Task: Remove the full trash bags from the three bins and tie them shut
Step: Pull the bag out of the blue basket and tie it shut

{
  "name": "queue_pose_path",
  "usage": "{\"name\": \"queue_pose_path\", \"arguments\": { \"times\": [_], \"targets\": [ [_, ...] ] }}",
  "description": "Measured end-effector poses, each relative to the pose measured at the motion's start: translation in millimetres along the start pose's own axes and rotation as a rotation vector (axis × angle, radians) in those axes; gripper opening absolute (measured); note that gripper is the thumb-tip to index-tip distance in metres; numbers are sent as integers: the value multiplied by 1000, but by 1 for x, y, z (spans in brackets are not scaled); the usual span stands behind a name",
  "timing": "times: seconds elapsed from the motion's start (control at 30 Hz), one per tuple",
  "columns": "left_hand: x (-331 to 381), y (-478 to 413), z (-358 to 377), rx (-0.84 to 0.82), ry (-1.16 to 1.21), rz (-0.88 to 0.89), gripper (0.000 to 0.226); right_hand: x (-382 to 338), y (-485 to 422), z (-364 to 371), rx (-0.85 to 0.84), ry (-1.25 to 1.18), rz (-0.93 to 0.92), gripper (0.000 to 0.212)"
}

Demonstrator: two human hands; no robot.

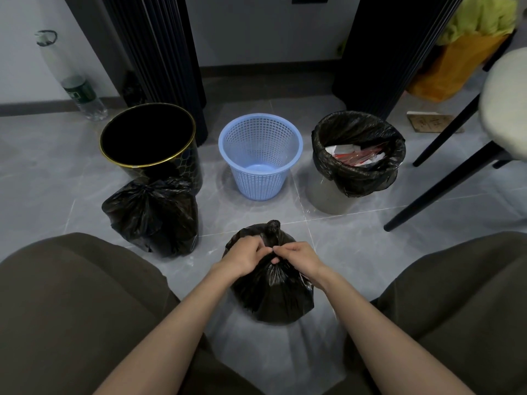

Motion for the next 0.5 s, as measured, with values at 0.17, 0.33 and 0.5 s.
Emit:
{"name": "queue_pose_path", "arguments": {
  "times": [0.17, 0.33, 0.5],
  "targets": [
    [5, 5, 11, -117, -18, 52, 32, 7, 1, -7, -5, -232, 253, 19],
    [-6, 10, 27, -253, 34, -24, 33, 23, 6, 1, -86, -275, 468, 12],
    [-14, 14, 37, -316, 67, -45, 32, 22, 0, -4, -37, -196, 345, 18]
  ]
}}
Point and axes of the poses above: each hand's wrist, its own y-axis away from the middle knuckle, its own z-axis out of the palm, x = y × z, the point moved 8 cm from there along -y, towards the middle knuckle, and after that the axes turned 9 degrees about x, right-handed, at the moved point
